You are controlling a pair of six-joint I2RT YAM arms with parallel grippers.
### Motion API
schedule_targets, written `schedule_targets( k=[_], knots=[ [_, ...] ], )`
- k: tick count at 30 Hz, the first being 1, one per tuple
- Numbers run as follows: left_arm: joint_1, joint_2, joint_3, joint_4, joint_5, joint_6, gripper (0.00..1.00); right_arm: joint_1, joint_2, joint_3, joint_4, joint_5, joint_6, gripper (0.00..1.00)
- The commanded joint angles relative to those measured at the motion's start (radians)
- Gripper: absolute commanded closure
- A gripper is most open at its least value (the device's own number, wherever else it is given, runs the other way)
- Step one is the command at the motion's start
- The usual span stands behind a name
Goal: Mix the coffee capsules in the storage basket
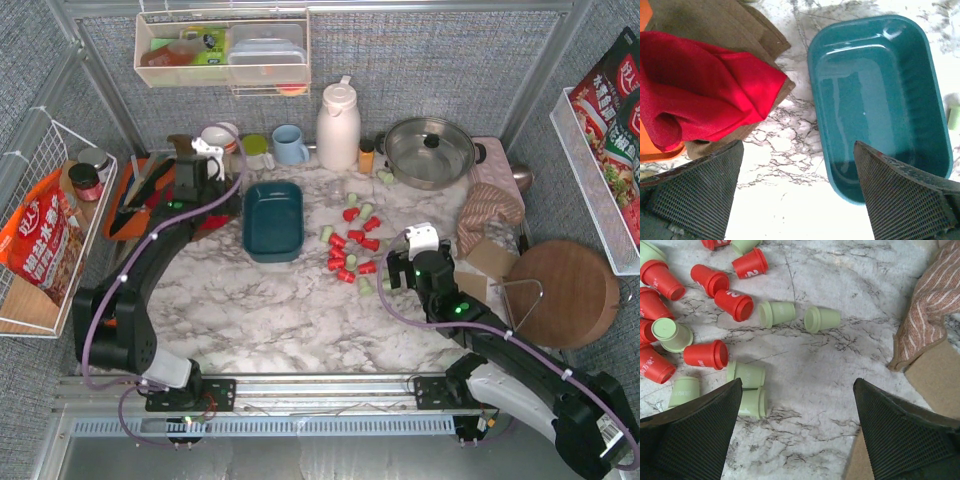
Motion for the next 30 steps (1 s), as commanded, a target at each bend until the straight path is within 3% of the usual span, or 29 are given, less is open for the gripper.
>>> schedule_targets(
  k=[1, 7, 11, 17, 21, 24, 30],
  knots=[
    [-0.008, -0.126, -0.175, 0.269, 0.055, 0.127, 0.01, 0.002, 0.001, -0.021, 0.065, -0.008, 0.037, 0.04],
    [-0.014, -0.273, -0.404, 0.557, 0.105, 0.12, 0.01, 0.008, 0.008, -0.043, 0.111, -0.106, 0.045, 0.17],
    [-0.017, -0.3, -0.434, 0.601, 0.144, 0.065, 0.01, 0.017, 0.03, -0.06, 0.164, -0.157, 0.063, 0.22],
    [-0.039, -0.326, -0.304, 0.48, 0.278, -0.087, 0.01, 0.034, 0.105, -0.013, 0.134, -0.136, 0.076, 0.26],
    [-0.039, -0.355, -0.263, 0.41, 0.291, -0.183, 0.01, 0.038, 0.153, -0.002, 0.149, -0.131, 0.076, 0.27],
    [-0.04, -0.378, -0.251, 0.355, 0.267, -0.241, 0.01, 0.047, 0.177, 0.062, 0.053, -0.103, 0.11, 0.29],
    [-0.041, -0.438, -0.231, 0.186, 0.279, -0.278, 0.01, 0.086, 0.195, 0.187, -0.22, -0.029, 0.326, 0.35]
  ],
)
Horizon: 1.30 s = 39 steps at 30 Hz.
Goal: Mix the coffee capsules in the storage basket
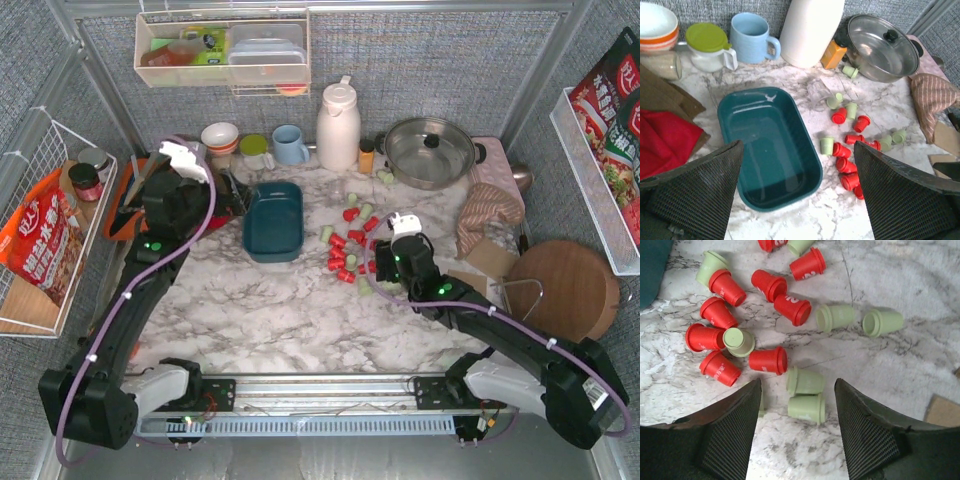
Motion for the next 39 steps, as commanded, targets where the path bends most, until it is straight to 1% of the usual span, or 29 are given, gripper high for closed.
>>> schedule_targets(
  k=[1, 4, 6, 8, 12, 18, 24, 28, 33, 39],
  knots=[
    [-0.001, -0.055, -0.018, -0.119, 0.022, -0.04, 0.01, 0.029, 0.015, 0.066, -0.222, 0.069, 0.191, 0.35],
    [-0.001, -0.119, -0.126, -0.045, -0.013, -0.056, 0.01, 0.059, 0.047, 0.099, -0.309, 0.116, 0.265, 0.35],
    [-0.001, -0.142, -0.157, -0.002, 0.003, -0.095, 0.01, 0.07, 0.079, 0.129, -0.344, 0.139, 0.302, 0.35],
    [-0.001, -0.139, -0.16, 0.018, 0.035, -0.12, 0.01, 0.079, 0.117, 0.157, -0.365, 0.152, 0.327, 0.35],
    [-0.001, -0.107, -0.136, -0.016, 0.064, -0.144, 0.01, 0.097, 0.207, 0.225, -0.394, 0.146, 0.329, 0.35],
    [-0.002, -0.112, -0.145, -0.001, 0.079, -0.161, 0.01, 0.12, 0.371, 0.34, -0.403, 0.053, 0.303, 0.39],
    [-0.001, -0.113, -0.147, 0.0, 0.082, -0.163, 0.01, 0.121, 0.555, 0.5, -0.496, 0.006, 0.26, 0.44],
    [-0.002, -0.11, -0.148, -0.001, 0.08, -0.162, 0.01, 0.121, 0.608, 0.526, -0.524, 0.011, 0.238, 0.46],
    [0.0, -0.103, -0.148, 0.001, 0.078, -0.163, 0.01, 0.122, 0.625, 0.519, -0.529, -0.01, 0.218, 0.47],
    [0.0, -0.084, -0.148, 0.002, 0.09, -0.173, 0.01, 0.12, 0.662, 0.517, -0.524, -0.05, 0.203, 0.53]
  ],
)
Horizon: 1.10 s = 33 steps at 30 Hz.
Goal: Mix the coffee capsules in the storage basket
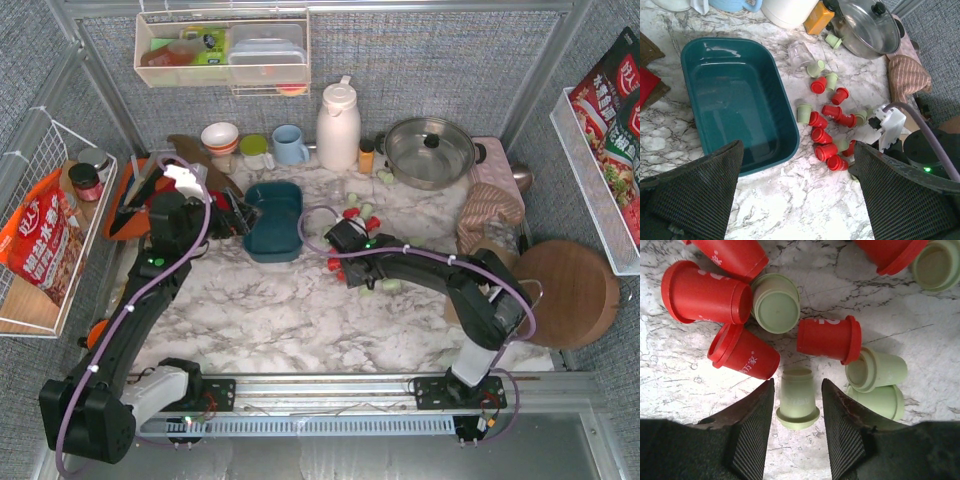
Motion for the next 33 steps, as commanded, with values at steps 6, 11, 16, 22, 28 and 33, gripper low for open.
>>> schedule_targets(
  k=[6, 11, 16, 22, 28, 33],
  knots=[
    [0.001, 0.009, 0.0, 0.04, 0.017, -0.006, 0.01, -0.01, 0.06, 0.005, 0.001, -0.051, -0.019, 0.56],
    [0.001, 0.011, -0.001, 0.039, 0.016, -0.006, 0.01, -0.015, 0.073, 0.011, 0.004, -0.063, -0.02, 0.65],
    [0.001, 0.012, -0.002, 0.041, 0.011, -0.01, 0.01, -0.015, 0.041, 0.002, 0.002, -0.057, -0.017, 0.79],
    [0.0, 0.023, -0.012, 0.059, 0.026, -0.011, 0.01, -0.015, -0.061, -0.019, -0.001, -0.06, -0.015, 0.85],
    [-0.014, 0.0, -0.07, 0.177, 0.069, 0.019, 0.01, -0.014, -0.249, -0.091, 0.094, -0.099, 0.001, 0.89],
    [-0.07, -0.012, -0.093, 0.196, 0.006, 0.097, 0.01, -0.015, -0.446, -0.24, 0.285, -0.122, 0.034, 0.89]
  ],
)
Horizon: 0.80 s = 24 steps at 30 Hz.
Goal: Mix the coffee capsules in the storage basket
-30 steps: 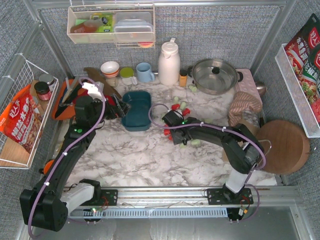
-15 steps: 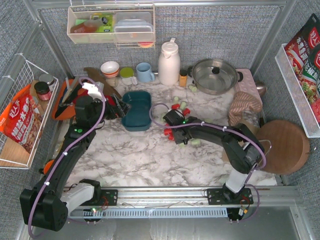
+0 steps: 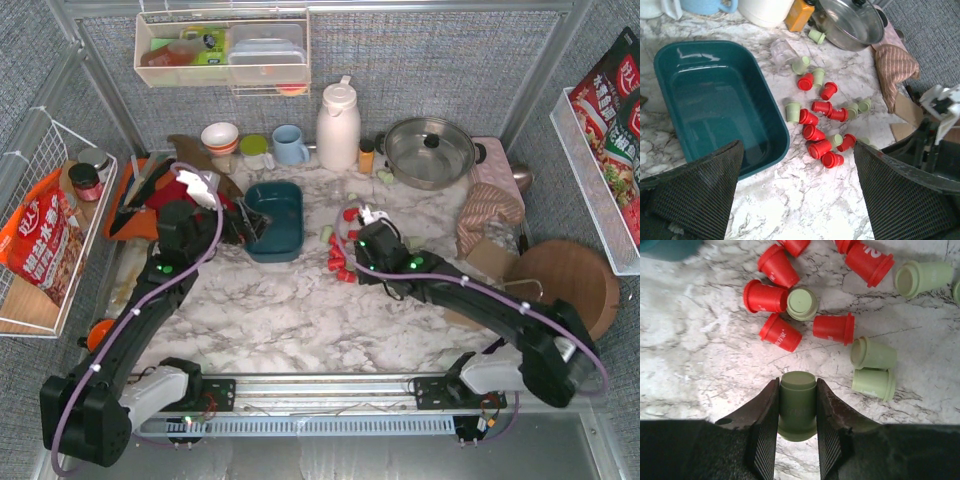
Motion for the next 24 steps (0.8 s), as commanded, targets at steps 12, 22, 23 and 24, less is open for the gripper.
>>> schedule_targets(
  k=[12, 22, 23, 24],
  knots=[
    [-0.306, -0.082, -0.137, 0.225, -0.232, 0.38, 0.01, 0.004, -0.385, -0.349, 0.498, -0.153, 0.053, 0.9],
    [-0.596, 0.088, -0.375, 0.915, -0.183, 0.662, 0.01, 0.004, -0.494, -0.37, 0.422, -0.136, 0.028, 0.9],
    [-0.621, 0.137, -0.404, 1.02, -0.147, 0.732, 0.01, 0.004, -0.508, -0.369, 0.411, -0.136, 0.031, 0.9],
    [-0.637, 0.192, -0.429, 1.116, -0.102, 0.785, 0.01, 0.004, -0.521, -0.368, 0.399, -0.137, 0.035, 0.9]
  ],
)
